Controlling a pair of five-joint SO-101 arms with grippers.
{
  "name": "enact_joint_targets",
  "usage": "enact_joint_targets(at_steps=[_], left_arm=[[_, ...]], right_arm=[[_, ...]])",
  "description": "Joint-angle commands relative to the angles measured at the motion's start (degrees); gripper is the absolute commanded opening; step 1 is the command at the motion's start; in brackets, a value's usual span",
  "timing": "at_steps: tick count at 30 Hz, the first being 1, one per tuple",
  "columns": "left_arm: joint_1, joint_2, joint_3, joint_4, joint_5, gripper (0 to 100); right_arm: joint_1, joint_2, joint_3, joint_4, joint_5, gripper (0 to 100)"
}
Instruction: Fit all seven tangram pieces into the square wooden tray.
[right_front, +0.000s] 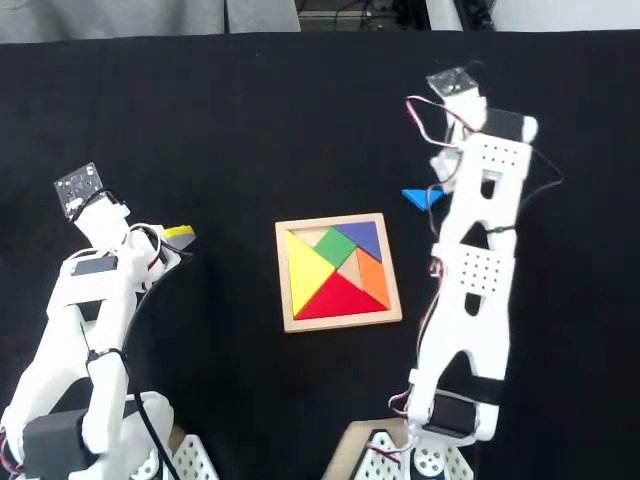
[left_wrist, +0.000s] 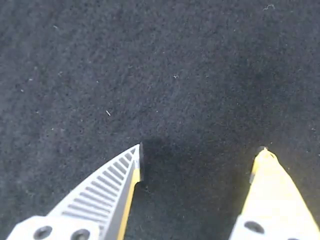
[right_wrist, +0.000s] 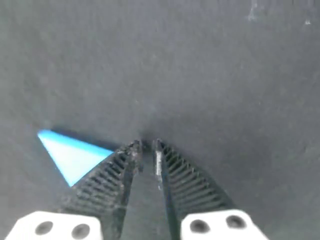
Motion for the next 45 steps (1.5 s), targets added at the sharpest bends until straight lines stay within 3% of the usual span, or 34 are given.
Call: enact_joint_targets(at_steps=[1,9,14,18,20,25,27,36,41,45], left_arm=[[0.9,-0.2,-0.2,-2.9,0.5,34],[0.9,-0.2,-0.1,-3.5,0.5,34],[1.0,-0.2,-0.1,-3.5,0.5,34],[1.0,-0.2,-0.1,-3.5,0.5,34],[1.0,-0.2,0.0,-3.5,0.5,34],[1.0,-0.1,0.0,-3.5,0.5,34],[1.0,-0.1,0.0,-3.5,0.5,34],[1.0,-0.1,0.0,-3.5,0.5,34],[1.0,-0.1,0.0,-3.5,0.5,34],[1.0,-0.1,0.0,-3.5,0.5,34]], right_arm=[[2.8,-3.4,2.9,2.2,9.4,4.8],[3.3,-23.2,24.7,2.2,21.1,1.1],[0.4,-40.1,42.5,1.6,32.5,1.1],[-1.6,-45.2,51.8,-6.3,36.8,1.6],[-2.1,-45.3,54.4,-9.4,36.9,7.2],[-5.0,-45.3,58.8,-7.1,42.1,39.4],[-5.6,-45.2,60.4,-8.0,44.1,43.3],[-5.7,-45.2,67.6,-21.1,44.2,29.6],[-6.2,-45.2,68.6,-23.1,44.7,30.6],[-6.6,-45.1,69.1,-23.1,50.5,30.1]])
